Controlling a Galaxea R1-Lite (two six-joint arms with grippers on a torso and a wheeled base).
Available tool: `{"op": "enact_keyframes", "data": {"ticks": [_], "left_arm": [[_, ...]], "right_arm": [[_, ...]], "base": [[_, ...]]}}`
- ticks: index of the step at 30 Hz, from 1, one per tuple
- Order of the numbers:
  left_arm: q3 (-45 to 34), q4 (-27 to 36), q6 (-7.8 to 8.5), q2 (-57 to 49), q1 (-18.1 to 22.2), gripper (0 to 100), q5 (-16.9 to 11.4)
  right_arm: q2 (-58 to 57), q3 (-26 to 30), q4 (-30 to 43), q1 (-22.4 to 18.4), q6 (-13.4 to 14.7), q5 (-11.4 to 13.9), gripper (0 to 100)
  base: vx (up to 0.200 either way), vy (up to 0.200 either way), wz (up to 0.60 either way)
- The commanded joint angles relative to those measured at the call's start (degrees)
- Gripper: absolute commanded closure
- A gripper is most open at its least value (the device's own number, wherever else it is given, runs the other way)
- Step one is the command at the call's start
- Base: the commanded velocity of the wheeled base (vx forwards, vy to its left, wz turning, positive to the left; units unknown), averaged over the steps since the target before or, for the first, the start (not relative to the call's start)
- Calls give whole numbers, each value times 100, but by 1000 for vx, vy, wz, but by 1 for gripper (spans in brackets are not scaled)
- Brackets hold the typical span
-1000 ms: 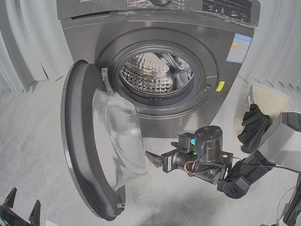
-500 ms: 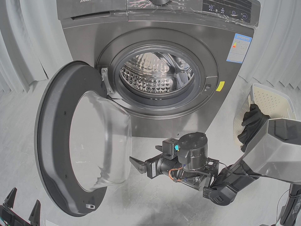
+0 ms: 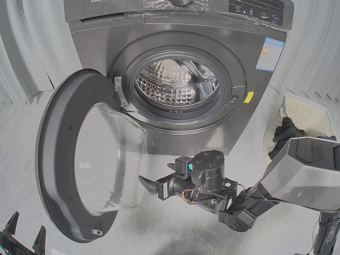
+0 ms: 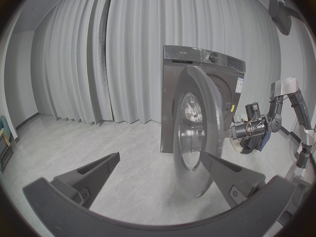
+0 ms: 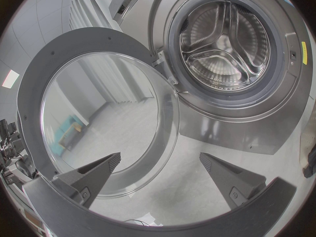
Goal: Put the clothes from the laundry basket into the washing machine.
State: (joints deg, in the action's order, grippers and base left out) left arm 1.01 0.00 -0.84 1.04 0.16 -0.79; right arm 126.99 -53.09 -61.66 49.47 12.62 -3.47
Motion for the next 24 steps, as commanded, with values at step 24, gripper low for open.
{"op": "enact_keyframes", "data": {"ticks": [24], "left_arm": [[-92, 0, -4, -68, 2, 0, 0]], "right_arm": [[1012, -1705, 137, 599, 13, -22, 0]], "base": [[0, 0, 0]]}}
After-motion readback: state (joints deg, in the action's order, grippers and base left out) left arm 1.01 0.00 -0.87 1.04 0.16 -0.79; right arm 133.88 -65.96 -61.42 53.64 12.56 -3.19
